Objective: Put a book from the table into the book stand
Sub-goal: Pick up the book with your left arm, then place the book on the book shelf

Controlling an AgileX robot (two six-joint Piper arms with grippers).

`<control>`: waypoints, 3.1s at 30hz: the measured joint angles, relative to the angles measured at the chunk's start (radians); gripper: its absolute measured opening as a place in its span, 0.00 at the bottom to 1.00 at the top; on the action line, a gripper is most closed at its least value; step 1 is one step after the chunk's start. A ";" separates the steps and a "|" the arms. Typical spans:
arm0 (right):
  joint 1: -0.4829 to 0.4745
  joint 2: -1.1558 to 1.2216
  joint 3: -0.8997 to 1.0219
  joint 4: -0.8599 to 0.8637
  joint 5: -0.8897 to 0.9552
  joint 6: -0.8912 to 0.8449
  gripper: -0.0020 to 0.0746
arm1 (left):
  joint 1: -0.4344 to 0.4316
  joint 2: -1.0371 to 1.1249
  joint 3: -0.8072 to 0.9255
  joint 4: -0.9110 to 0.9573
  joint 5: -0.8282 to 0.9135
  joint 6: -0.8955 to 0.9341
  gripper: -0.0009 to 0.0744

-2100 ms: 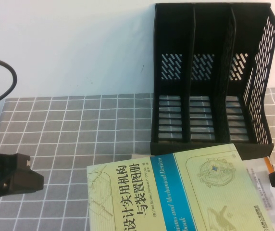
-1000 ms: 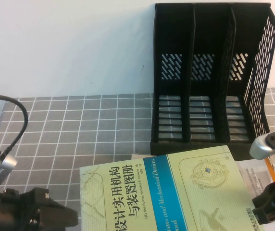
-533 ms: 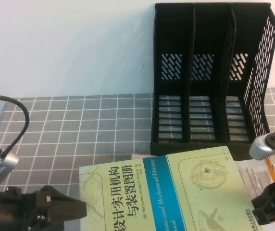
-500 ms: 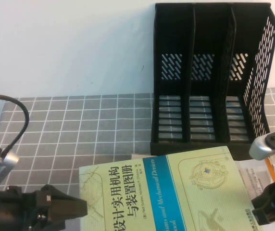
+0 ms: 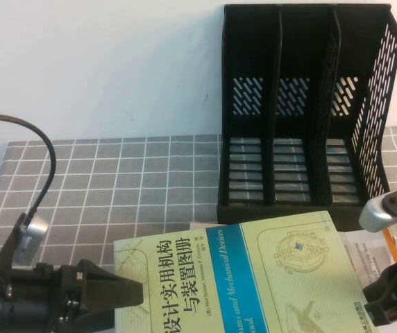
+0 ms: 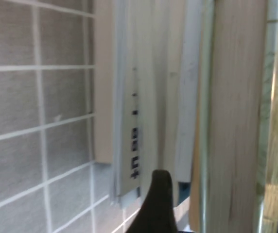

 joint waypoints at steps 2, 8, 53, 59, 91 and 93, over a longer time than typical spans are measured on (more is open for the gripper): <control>0.000 0.000 0.000 0.002 0.000 -0.002 0.03 | 0.000 0.027 0.000 -0.021 0.015 0.027 0.80; 0.000 0.000 0.000 0.002 0.000 -0.006 0.03 | -0.052 0.095 0.000 -0.070 0.025 0.076 0.80; 0.000 -0.372 0.000 -0.117 0.005 -0.011 0.03 | -0.149 -0.127 -0.222 -0.105 0.019 -0.151 0.28; 0.000 -0.399 0.000 -0.115 0.016 -0.011 0.03 | -0.149 -0.145 -0.429 0.082 0.047 -0.354 0.27; 0.000 -0.399 0.000 -0.108 0.155 0.003 0.03 | -0.501 0.140 -1.382 0.944 0.001 -1.045 0.27; 0.000 -0.399 0.000 -0.108 0.164 0.003 0.03 | -0.527 0.184 -1.458 0.965 0.001 -1.093 0.27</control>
